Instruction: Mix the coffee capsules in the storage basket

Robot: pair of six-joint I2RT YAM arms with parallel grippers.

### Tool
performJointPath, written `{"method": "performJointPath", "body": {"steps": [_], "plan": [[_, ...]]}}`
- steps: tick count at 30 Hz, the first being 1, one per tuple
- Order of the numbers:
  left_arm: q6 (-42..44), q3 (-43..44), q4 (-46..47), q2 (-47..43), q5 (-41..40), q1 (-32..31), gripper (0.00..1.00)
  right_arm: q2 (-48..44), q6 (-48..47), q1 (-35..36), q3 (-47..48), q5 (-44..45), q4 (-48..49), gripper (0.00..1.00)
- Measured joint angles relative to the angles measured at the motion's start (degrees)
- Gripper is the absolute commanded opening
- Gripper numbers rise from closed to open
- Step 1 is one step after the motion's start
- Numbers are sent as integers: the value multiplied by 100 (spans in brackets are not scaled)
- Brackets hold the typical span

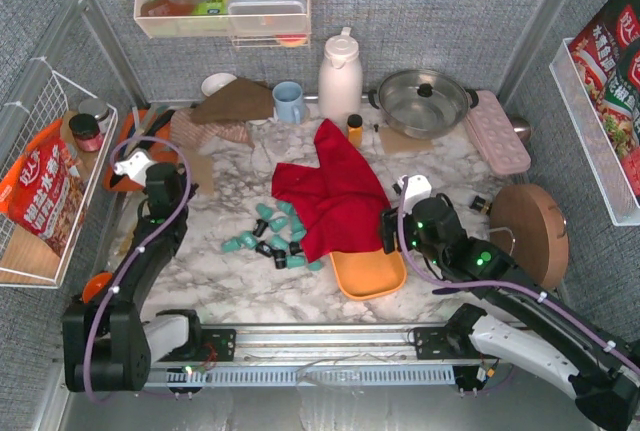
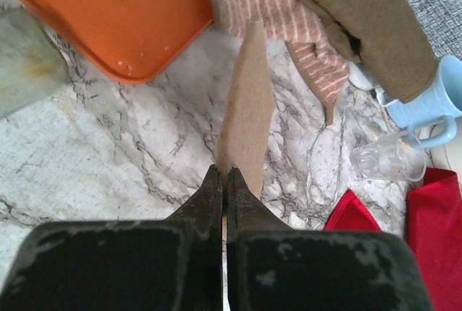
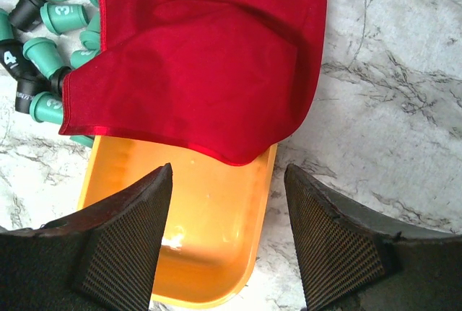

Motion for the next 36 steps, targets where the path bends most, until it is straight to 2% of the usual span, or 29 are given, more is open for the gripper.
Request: {"method": "performJointPath", "body": {"steps": [5,10,16,22,23,28,33,36], "plan": [[-208,-278,468,411,570,581,0,-17,0,0,-44,-35,28,68],[-284,-321,935,1093,1541,1169,0,-63,22,0,-85,-48,37,68],[-146,-63,1123,1781,2247,1506,0,-131,61,0,-144,-94,33,68],[120,422,903,2409,2472,1655,0,-151,61,0,-144,-94,33,68],[170,503,868,2520,2535,1655,3,-151,61,0,-144,-92,33,68],[299,638,588,2822,2625,1655,42,-92,59,0,-144,-94,35,68],[334,538,402,2616,2391,1655,59,-48,59,0,-144,-94,35,68],[356,542,308,2393,2179,1657,75,-24,59,0,-144,-94,37,68]]}}
